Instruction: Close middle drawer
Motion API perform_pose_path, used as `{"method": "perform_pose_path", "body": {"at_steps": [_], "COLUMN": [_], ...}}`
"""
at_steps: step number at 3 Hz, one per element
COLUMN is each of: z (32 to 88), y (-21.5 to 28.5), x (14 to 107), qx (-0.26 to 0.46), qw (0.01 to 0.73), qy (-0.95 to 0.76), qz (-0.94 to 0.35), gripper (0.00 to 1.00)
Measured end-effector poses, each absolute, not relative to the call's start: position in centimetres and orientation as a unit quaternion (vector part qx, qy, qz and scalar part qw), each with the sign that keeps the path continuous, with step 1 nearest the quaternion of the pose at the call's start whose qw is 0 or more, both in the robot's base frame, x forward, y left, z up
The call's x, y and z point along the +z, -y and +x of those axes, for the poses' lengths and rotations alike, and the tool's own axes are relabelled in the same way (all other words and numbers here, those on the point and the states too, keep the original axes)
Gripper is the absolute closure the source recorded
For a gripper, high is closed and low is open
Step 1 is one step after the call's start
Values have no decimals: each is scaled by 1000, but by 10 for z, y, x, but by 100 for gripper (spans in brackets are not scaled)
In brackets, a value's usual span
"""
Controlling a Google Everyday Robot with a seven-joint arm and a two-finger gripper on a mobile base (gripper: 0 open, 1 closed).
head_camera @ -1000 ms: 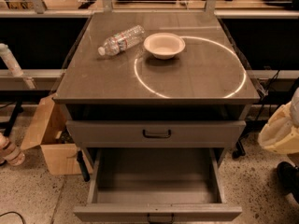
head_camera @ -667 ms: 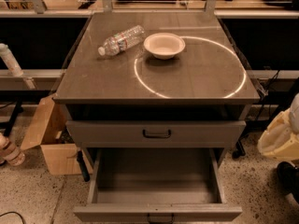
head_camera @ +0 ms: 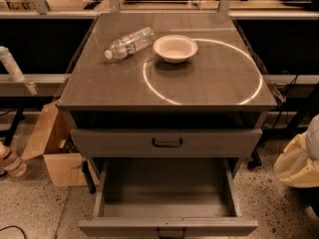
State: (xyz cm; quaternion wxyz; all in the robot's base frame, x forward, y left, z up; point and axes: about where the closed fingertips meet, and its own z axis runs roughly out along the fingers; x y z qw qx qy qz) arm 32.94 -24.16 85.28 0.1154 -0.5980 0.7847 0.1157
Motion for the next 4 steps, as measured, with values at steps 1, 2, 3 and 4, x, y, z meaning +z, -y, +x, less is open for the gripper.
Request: {"method": "perform_pose_path", "body": {"at_steps": [1, 2, 3, 4], "z": [319, 307, 296, 289], "y": [233, 223, 215, 209], "x": [848, 844, 837, 827], "qx": [126, 144, 142, 119], "qw": [123, 132, 133, 130], "qy": [-783, -780, -781, -785], "qz": [-597, -595, -594, -594], "gripper": [100, 100, 100, 100]}}
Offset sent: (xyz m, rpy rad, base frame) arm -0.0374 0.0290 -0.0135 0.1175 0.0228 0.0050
